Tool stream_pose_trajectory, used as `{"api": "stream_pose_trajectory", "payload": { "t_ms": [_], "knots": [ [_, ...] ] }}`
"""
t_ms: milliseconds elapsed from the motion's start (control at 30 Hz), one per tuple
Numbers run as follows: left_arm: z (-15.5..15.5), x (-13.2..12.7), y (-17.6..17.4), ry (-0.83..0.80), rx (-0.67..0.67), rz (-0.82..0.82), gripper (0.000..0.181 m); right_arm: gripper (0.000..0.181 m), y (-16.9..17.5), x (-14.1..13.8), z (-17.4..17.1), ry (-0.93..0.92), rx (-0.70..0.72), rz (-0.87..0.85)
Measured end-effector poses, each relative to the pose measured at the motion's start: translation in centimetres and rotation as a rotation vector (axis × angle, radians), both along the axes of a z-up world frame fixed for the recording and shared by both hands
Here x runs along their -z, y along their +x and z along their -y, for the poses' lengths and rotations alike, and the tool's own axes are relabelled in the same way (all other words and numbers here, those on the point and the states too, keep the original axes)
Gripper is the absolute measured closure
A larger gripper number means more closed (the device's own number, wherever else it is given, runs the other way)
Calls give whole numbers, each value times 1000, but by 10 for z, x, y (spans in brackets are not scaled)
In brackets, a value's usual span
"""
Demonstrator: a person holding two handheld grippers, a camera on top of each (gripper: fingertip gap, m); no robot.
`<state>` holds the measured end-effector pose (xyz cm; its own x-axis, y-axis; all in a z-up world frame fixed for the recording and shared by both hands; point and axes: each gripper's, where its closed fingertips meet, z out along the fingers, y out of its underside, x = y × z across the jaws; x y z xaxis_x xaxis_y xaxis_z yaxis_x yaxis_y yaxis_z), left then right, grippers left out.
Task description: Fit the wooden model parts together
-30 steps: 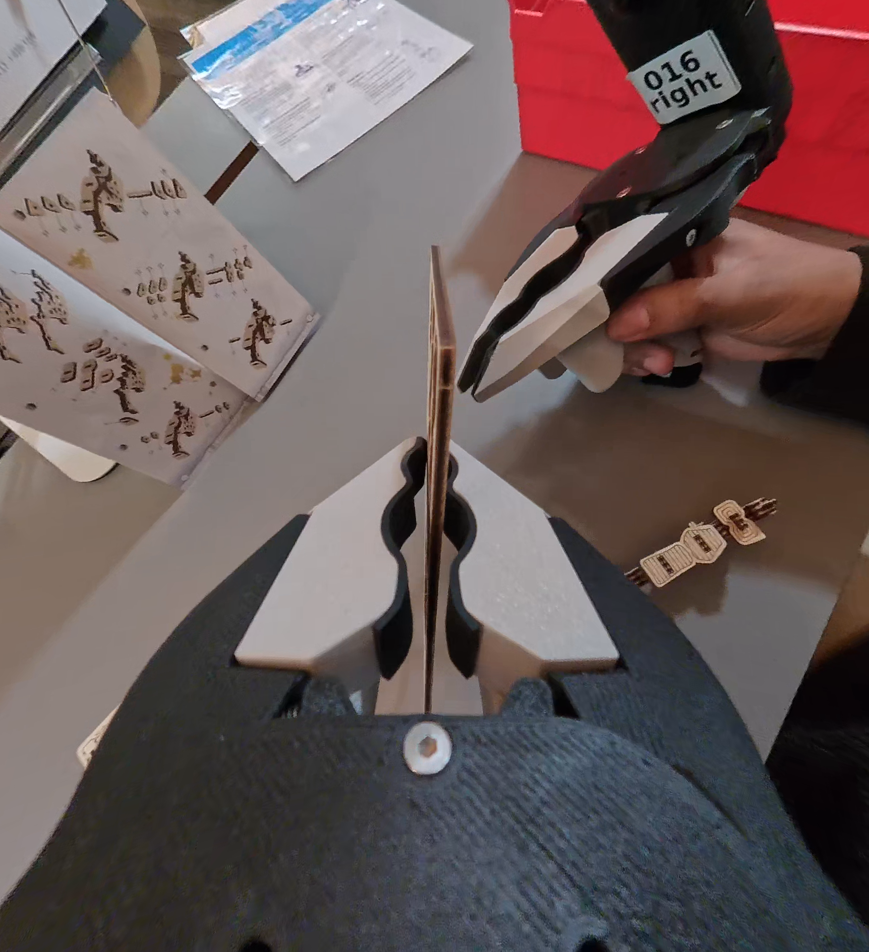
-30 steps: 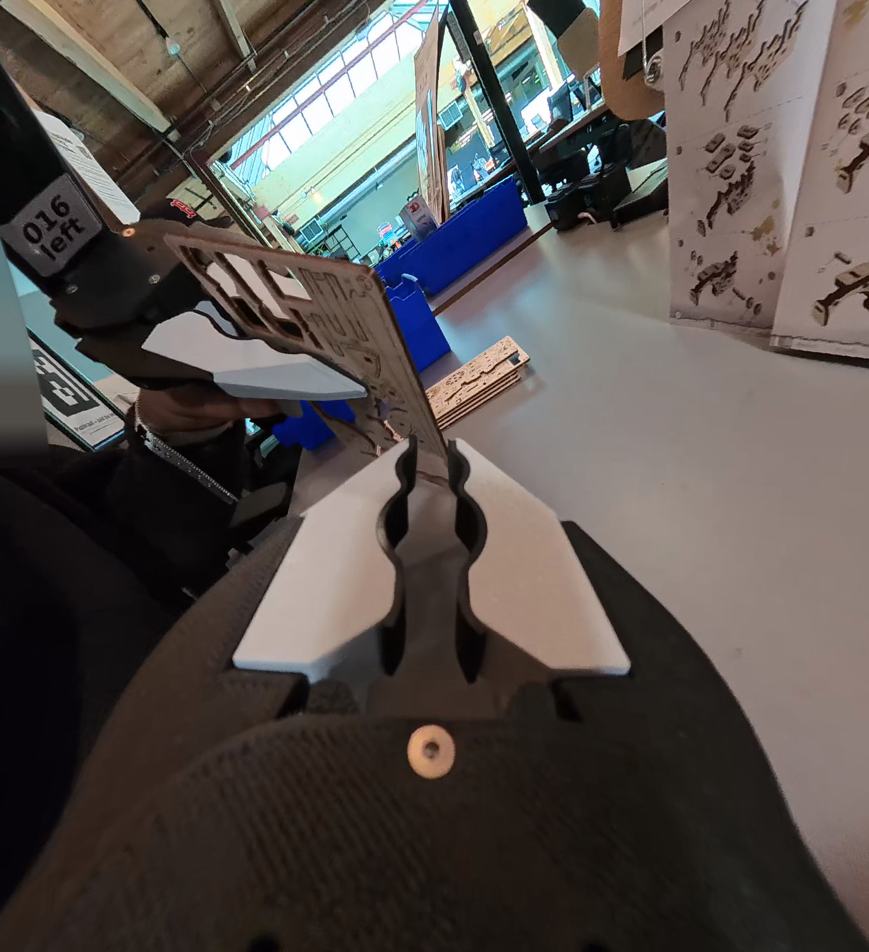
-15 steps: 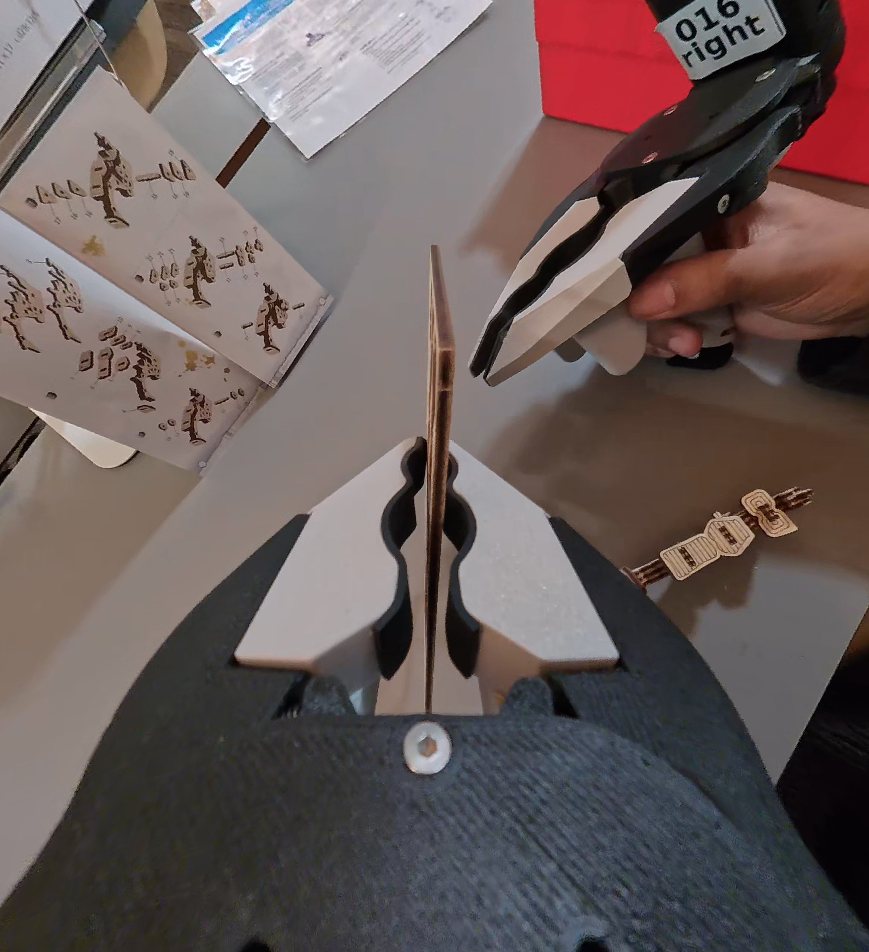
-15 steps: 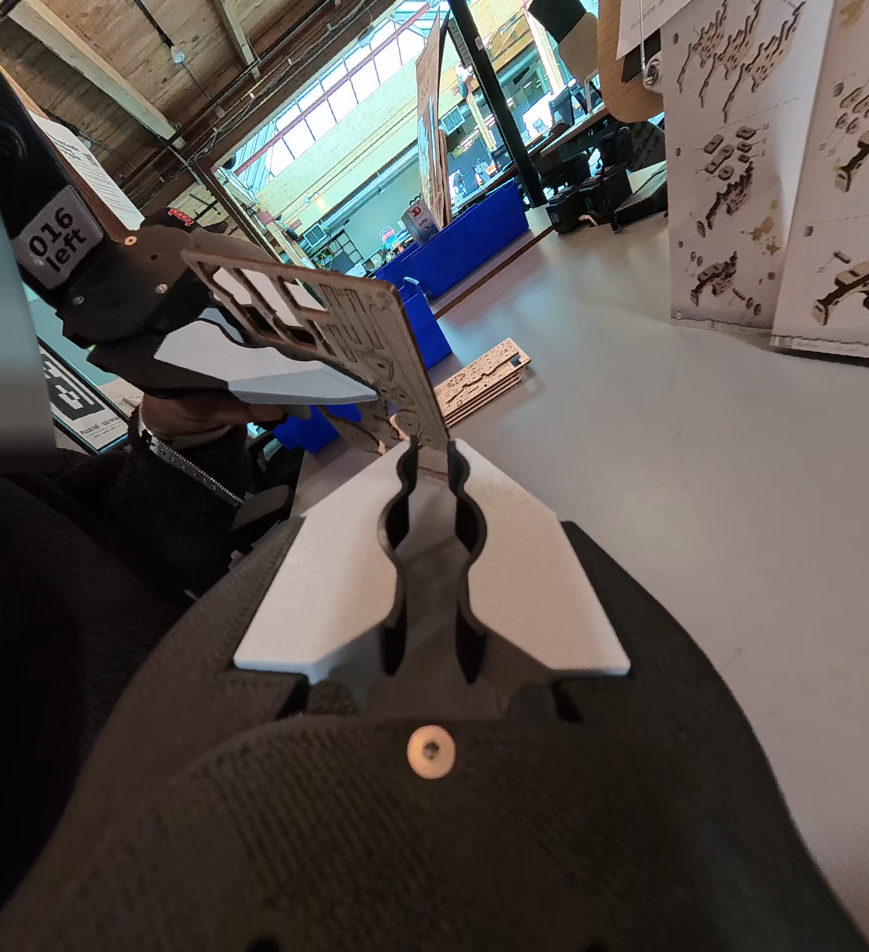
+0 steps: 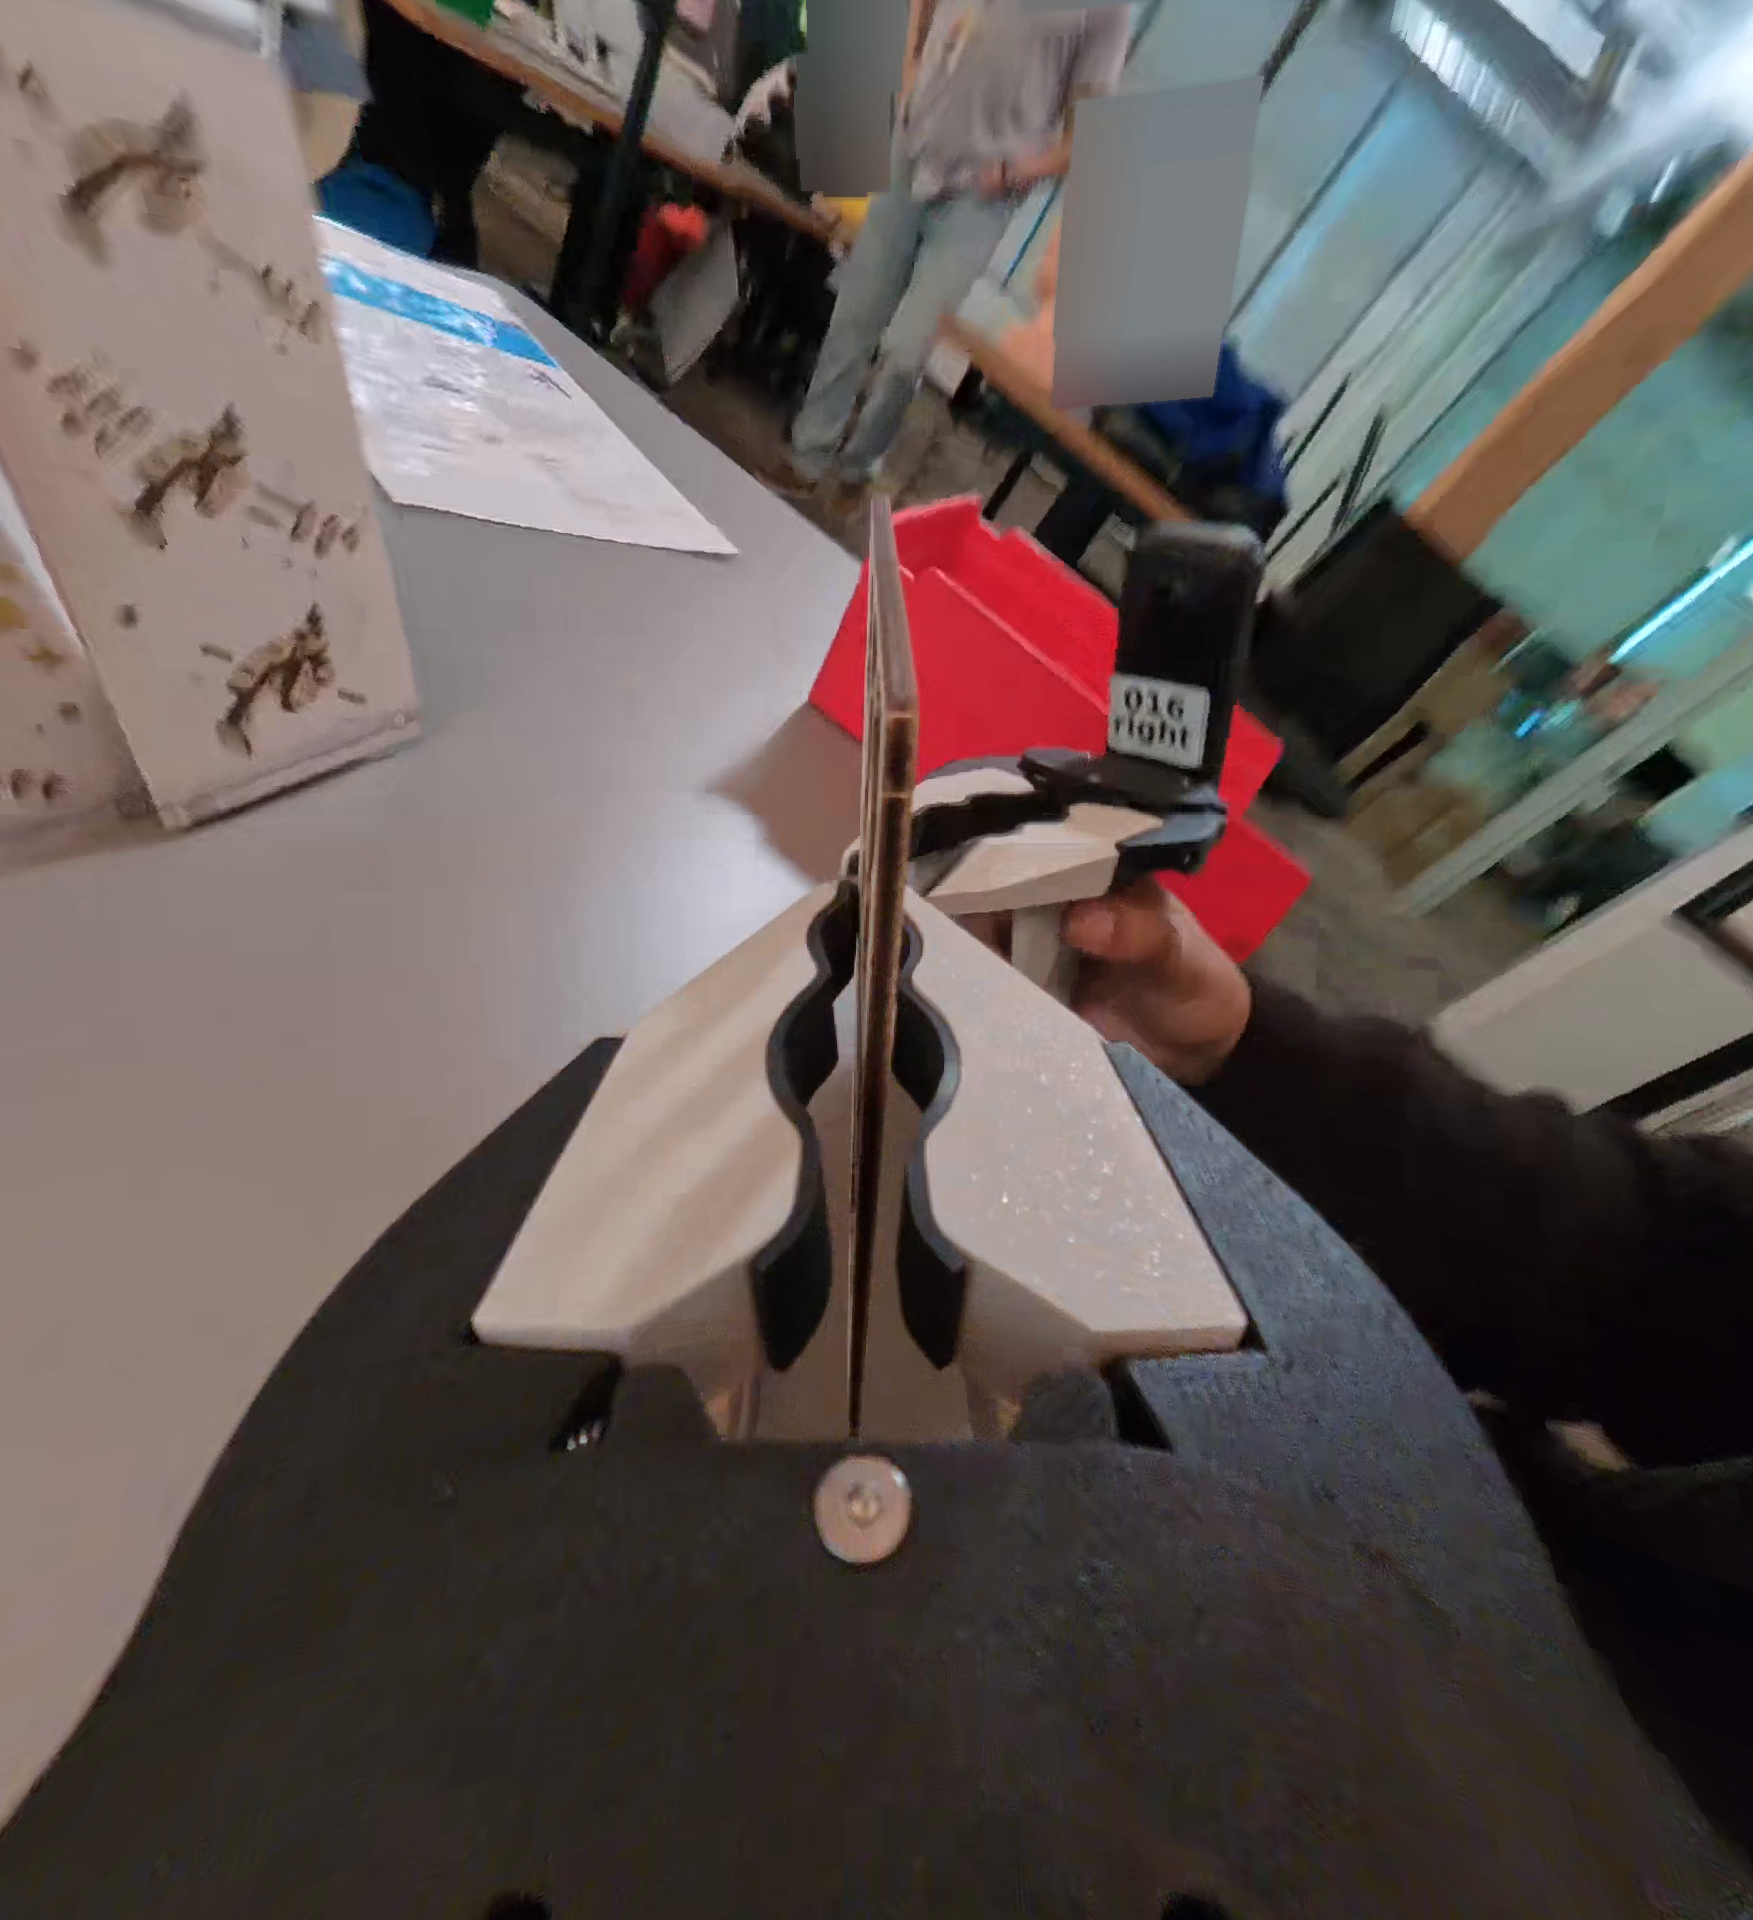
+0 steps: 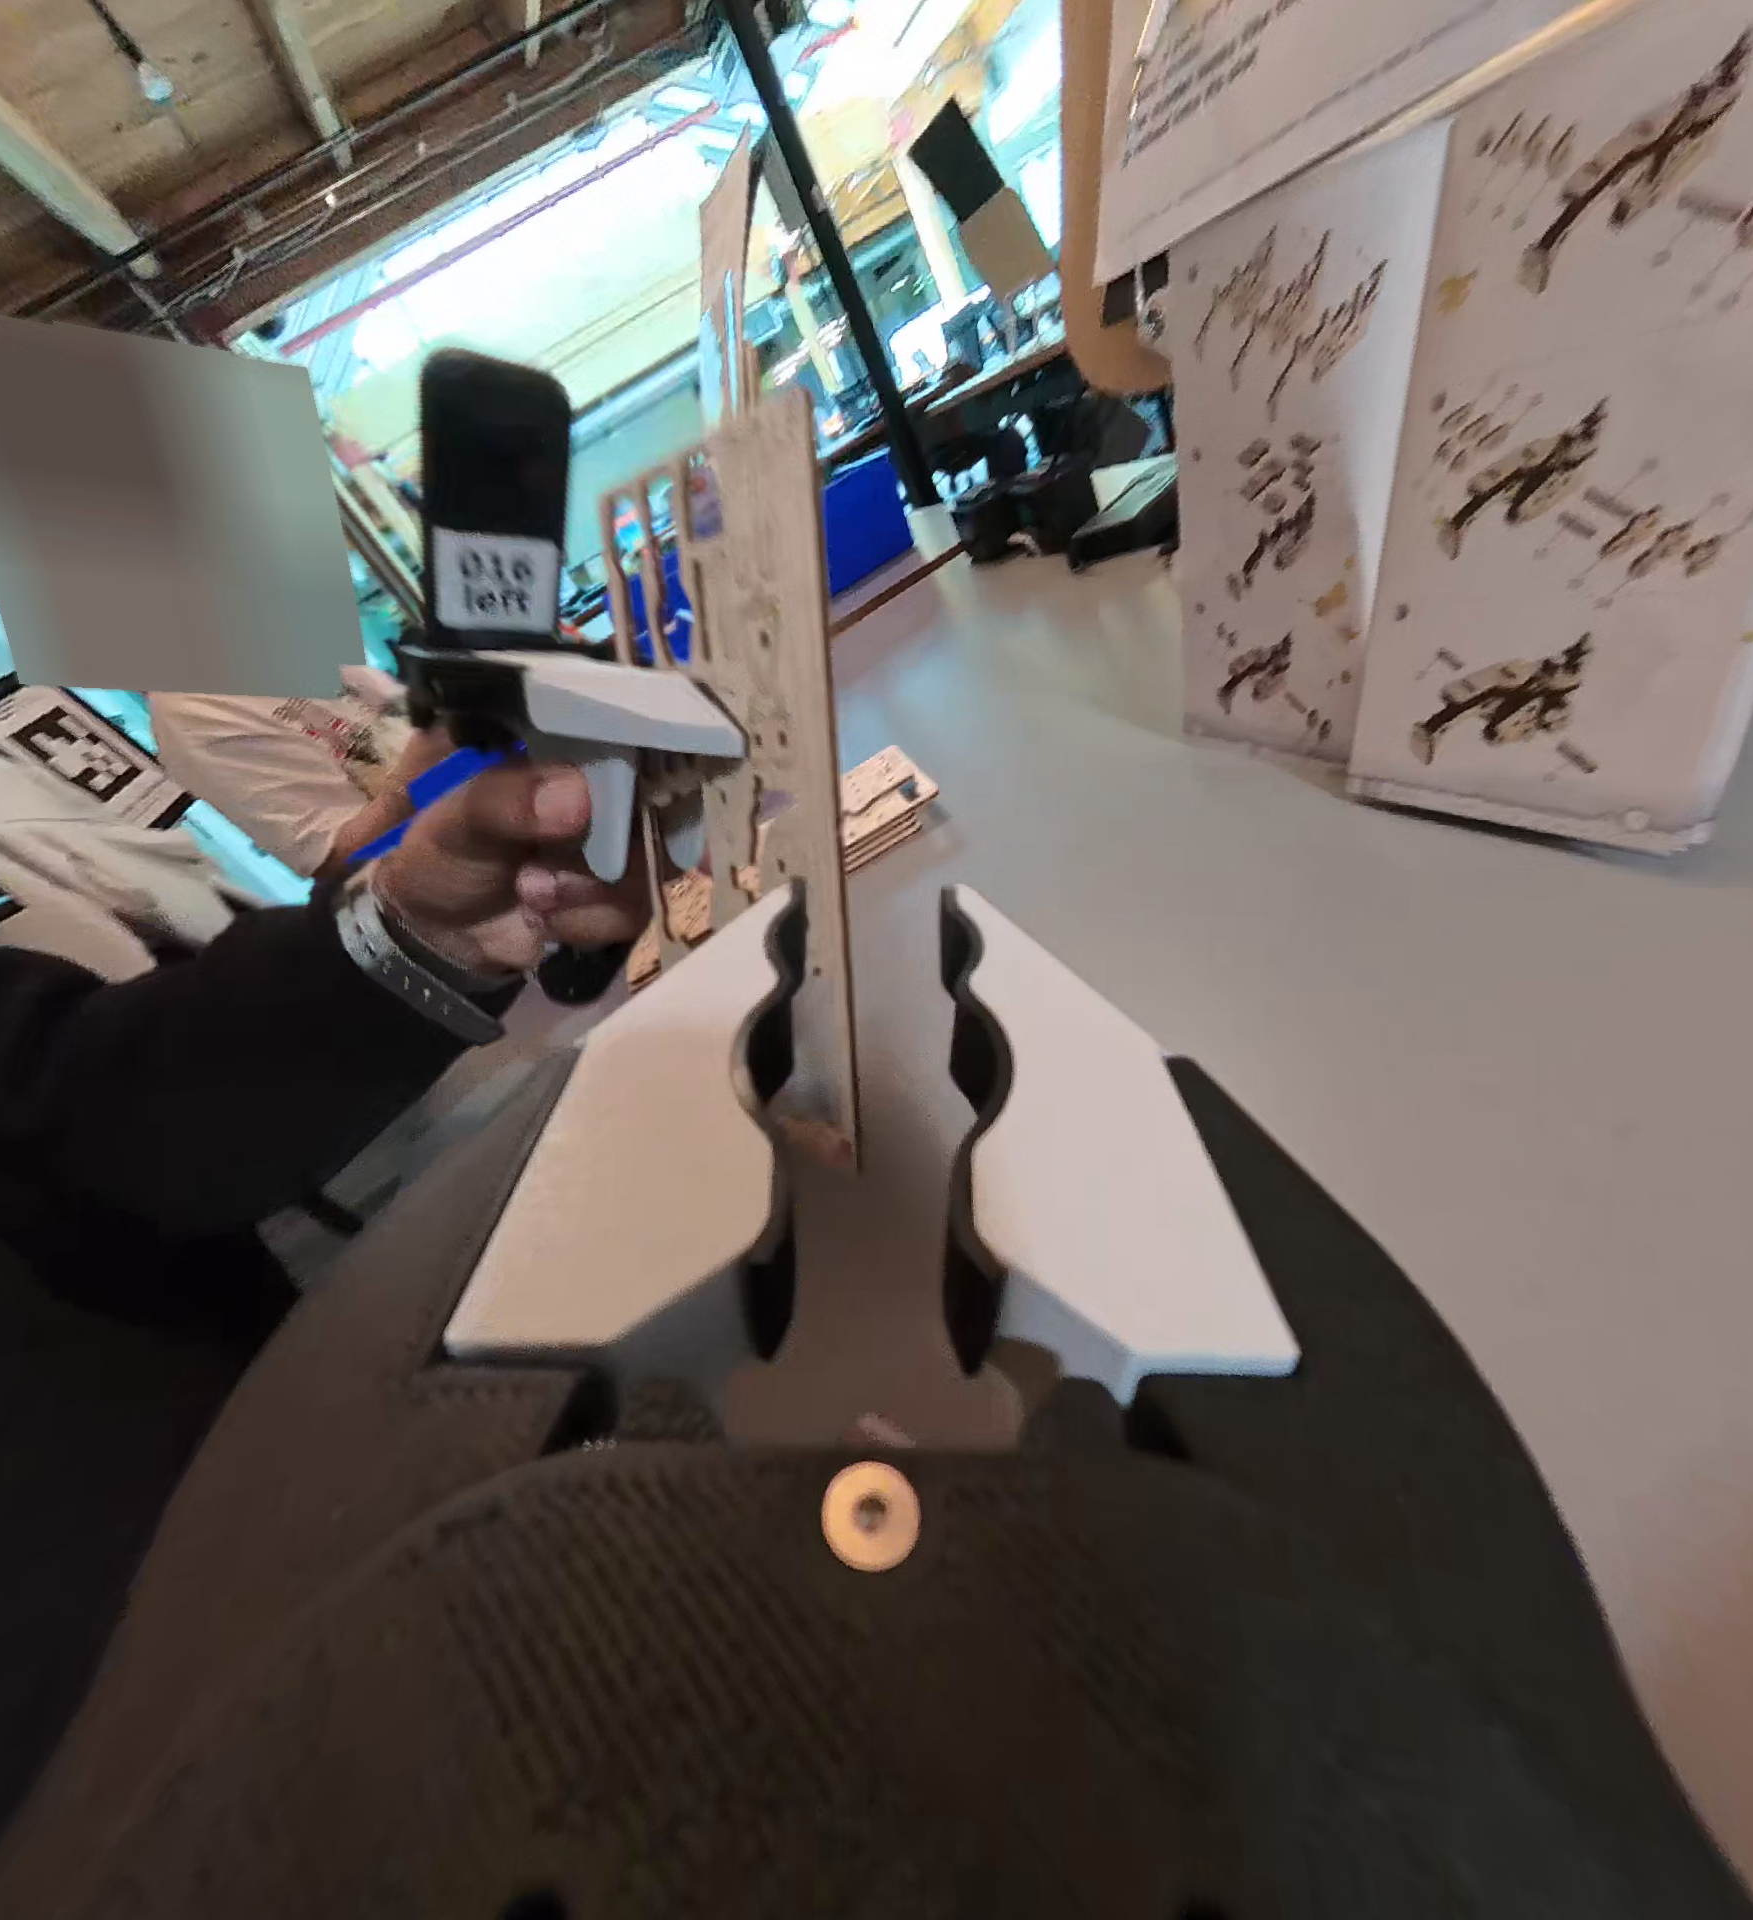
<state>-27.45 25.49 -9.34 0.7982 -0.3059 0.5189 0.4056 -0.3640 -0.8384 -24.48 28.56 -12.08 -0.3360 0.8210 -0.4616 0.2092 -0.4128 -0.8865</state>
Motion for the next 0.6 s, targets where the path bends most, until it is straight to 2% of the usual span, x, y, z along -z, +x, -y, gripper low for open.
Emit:
{"api": "stream_pose_trajectory", "payload": {
  "t_ms": [67, 167, 367, 600],
  "knots": [
    [0, 9, -8, 15, 3, 120, 181, 151, -3, -3, 1, 15, 30, -11],
    [0, 20, -7, 12, 38, 192, 181, 151, -5, 1, 8, 46, 17, 17],
    [-2, 29, 17, 2, 131, 167, 181, 158, -5, 7, 25, -38, -93, 44],
    [-2, 34, 28, -14, 167, 185, 181, 164, -3, 8, 25, -59, -104, 60]
  ]
}}
